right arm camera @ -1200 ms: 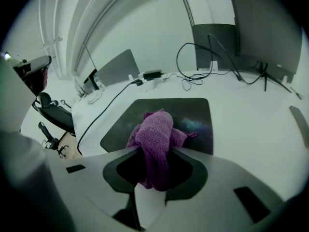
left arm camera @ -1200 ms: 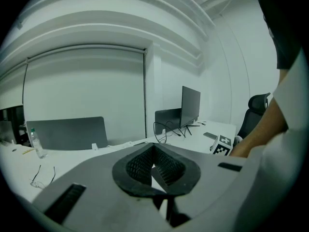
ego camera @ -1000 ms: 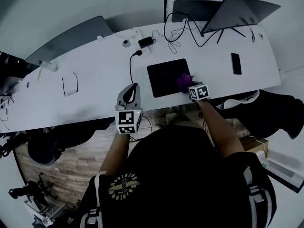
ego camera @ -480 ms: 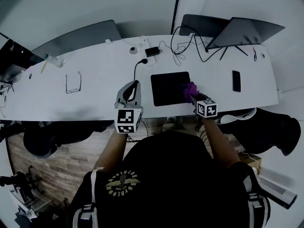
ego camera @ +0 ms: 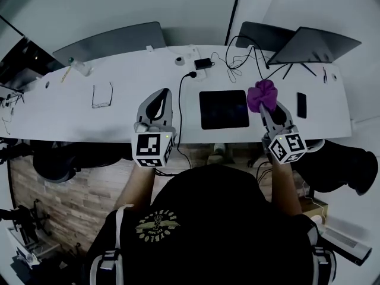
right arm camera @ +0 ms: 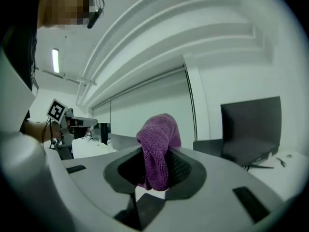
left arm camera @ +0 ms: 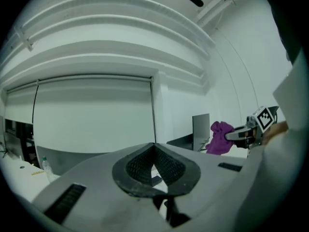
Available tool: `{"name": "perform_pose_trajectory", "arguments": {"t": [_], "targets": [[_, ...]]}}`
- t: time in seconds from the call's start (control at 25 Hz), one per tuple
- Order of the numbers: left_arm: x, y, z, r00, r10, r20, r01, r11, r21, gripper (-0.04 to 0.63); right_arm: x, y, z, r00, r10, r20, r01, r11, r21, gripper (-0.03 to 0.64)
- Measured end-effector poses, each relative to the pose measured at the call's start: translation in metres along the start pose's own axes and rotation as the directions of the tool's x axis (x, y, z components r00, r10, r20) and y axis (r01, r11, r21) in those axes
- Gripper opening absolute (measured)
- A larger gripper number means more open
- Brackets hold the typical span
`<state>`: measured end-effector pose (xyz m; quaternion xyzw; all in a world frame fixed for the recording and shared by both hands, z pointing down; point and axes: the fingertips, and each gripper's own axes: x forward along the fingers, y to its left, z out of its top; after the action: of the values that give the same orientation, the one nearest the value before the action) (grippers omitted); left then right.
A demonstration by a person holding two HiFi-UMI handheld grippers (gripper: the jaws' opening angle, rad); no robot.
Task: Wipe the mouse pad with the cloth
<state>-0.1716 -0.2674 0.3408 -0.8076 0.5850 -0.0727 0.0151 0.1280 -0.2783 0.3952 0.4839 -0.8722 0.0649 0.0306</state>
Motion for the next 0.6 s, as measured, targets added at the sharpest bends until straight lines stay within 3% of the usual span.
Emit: {"name": "perform_pose_trajectory", "arguments": {"t": [0.24, 0.6], "targets": [[-0.024, 0.002, 0.03, 0.998, -0.006, 0.057, 0.004, 0.999, 0.036, 0.002, -0.02, 0.024, 0.068, 0.994, -0.009, 0.109, 0.019, 0.996, -0.092, 0.097], [-0.053, -0.013, 0.045, 0.995, -0.043, 0.087, 0.039, 0.998, 0.044, 0.002, -0.046, 0.049, 0.086, 0.991, -0.008, 0.132, 0.024, 0.993, -0.118, 0.097]]}}
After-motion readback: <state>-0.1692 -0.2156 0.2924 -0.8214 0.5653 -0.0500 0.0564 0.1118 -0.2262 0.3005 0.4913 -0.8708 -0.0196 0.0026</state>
